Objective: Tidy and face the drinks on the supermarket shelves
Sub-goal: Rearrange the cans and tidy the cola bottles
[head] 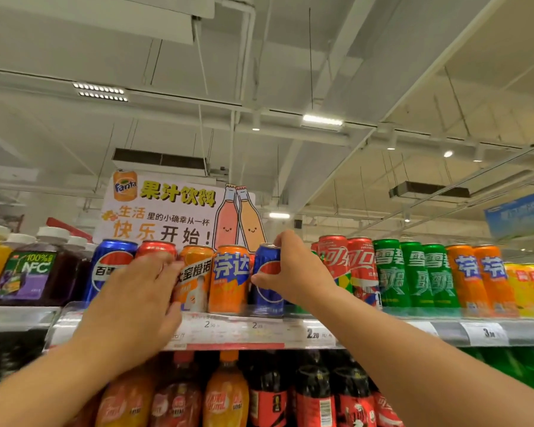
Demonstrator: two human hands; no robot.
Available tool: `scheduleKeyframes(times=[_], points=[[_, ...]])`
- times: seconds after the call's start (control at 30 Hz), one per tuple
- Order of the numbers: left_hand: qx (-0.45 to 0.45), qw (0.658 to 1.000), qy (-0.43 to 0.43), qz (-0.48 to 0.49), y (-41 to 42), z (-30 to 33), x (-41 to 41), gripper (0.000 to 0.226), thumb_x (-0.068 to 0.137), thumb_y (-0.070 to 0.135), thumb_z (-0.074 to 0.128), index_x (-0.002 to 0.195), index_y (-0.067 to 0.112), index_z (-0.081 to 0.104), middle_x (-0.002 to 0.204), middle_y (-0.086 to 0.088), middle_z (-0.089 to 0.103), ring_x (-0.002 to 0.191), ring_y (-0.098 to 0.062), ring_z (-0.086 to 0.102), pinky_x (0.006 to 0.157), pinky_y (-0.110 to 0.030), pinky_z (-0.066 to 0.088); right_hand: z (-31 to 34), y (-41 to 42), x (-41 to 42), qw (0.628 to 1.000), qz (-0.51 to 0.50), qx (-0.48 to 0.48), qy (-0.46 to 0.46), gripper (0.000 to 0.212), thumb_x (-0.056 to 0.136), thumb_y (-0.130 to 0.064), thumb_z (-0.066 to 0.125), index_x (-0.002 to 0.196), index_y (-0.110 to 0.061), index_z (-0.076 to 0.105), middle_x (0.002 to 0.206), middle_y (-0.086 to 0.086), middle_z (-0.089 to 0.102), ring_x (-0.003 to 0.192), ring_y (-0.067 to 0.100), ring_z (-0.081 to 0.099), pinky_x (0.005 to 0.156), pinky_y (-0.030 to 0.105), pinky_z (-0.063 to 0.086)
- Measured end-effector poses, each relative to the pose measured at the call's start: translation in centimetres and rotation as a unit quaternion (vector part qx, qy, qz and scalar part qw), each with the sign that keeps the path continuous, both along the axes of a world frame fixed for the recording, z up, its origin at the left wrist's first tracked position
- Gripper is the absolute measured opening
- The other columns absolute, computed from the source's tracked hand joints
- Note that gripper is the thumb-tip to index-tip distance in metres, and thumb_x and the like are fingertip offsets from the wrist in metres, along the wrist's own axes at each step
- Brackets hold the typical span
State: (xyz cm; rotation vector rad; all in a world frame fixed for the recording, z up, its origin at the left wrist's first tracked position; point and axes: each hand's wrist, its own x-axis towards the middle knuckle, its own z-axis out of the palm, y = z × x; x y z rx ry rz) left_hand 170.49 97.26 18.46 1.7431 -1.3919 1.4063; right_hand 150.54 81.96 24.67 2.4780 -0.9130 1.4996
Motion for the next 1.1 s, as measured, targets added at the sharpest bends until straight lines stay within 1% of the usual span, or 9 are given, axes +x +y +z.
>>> scheduleKeyframes(times=[0.1,0.2,0.47,0.63,0.73,0.8,0.87,0.97,1.1], points=[[0.015,0.997,0.017,0.072,-0.2,3.4,2.2,0.082,0.086,0.056,0.045,0.15,0.014,0.015,0.156,-0.006,0.018,0.144,-0.024,0.018,0.116,-0.043,0.02,0.0,0.4,0.0,0.999,-0.015,-0.034,0.034,0.081,0.074,-0.051,0.076,0.139,-0.029,0.033,0.137,-0.003,0.041,0.108,0.02,0.057,0.083,0.033,0.054],[0.073,0.991,0.044,0.102,-0.7,4.3,4.3,0.09,0.084,0.065,0.039,0.151,0.017,0.004,0.159,-0.002,0.008,0.147,-0.022,0.003,0.118,-0.046,0.008,-0.4,1.0,0.2,0.996,-0.029,-0.065,0.058,0.072,0.079,-0.05,0.072,0.139,-0.028,0.04,0.139,-0.005,0.034,0.108,0.021,0.055,0.086,0.035,0.055],[0.091,0.993,0.024,0.069,-1.2,6.2,6.0,0.092,0.073,0.077,0.05,0.143,0.024,0.024,0.146,-0.002,0.028,0.136,-0.027,0.022,0.115,-0.052,0.011,0.4,4.1,-0.1,0.984,-0.072,-0.145,0.071,0.069,0.08,-0.049,0.072,0.137,-0.026,0.041,0.14,-0.004,0.033,0.104,0.022,0.057,0.081,0.033,0.055],[0.084,0.995,0.034,0.029,-1.2,7.0,6.1,0.087,0.067,0.074,0.062,0.131,0.023,0.03,0.139,-0.006,0.044,0.141,-0.033,0.014,0.112,-0.057,-0.002,2.0,7.2,0.0,0.977,-0.072,-0.176,0.094,0.068,0.079,-0.05,0.073,0.136,-0.028,0.042,0.137,-0.007,0.034,0.099,0.018,0.055,0.074,0.026,0.052],[0.05,0.999,-0.001,-0.019,-0.7,6.5,5.6,0.074,0.068,0.068,0.066,0.117,0.027,0.031,0.124,0.0,0.052,0.13,-0.03,0.032,0.111,-0.056,0.004,2.6,8.7,0.5,0.977,-0.057,-0.183,0.094,0.069,0.077,-0.051,0.073,0.135,-0.03,0.043,0.135,-0.01,0.037,0.097,0.012,0.051,0.068,0.016,0.043],[0.033,0.996,-0.043,-0.065,-0.1,5.4,5.3,0.067,0.071,0.058,0.071,0.115,0.027,0.032,0.12,0.003,0.05,0.115,-0.026,0.048,0.11,-0.053,0.017,2.9,9.5,1.0,0.978,-0.04,-0.186,0.087,0.068,0.077,-0.05,0.074,0.135,-0.03,0.044,0.134,-0.01,0.039,0.098,0.011,0.05,0.067,0.013,0.04],[0.008,0.986,-0.078,-0.15,0.2,3.8,5.3,0.067,0.071,0.041,0.08,0.121,0.02,0.042,0.124,-0.001,0.051,0.106,-0.027,0.055,0.1,-0.046,0.034,3.4,10.3,1.7,0.98,-0.024,-0.185,0.07,0.068,0.077,-0.049,0.074,0.135,-0.029,0.045,0.13,-0.009,0.04,0.099,0.011,0.05,0.068,0.014,0.04],[-0.064,0.943,-0.049,-0.322,1.2,1.9,5.8,0.07,0.066,0.017,0.086,0.122,0.013,0.046,0.132,-0.01,0.051,0.115,-0.03,0.052,0.091,-0.045,0.047,4.5,11.3,3.0,0.983,0.003,-0.179,0.045,0.065,0.077,-0.045,0.075,0.133,-0.027,0.047,0.119,-0.013,0.039,0.097,0.01,0.05,0.066,0.013,0.042],[-0.152,0.889,0.017,-0.433,3.6,1.4,6.0,0.071,0.068,0.021,0.083,0.123,0.023,0.038,0.134,-0.005,0.046,0.12,-0.014,0.041,0.094,-0.026,0.04,6.6,12.4,5.7,0.982,0.036,-0.187,0.018,0.061,0.077,-0.042,0.076,0.13,-0.025,0.05,0.114,-0.011,0.041,0.09,0.009,0.051,0.066,0.014,0.042]])
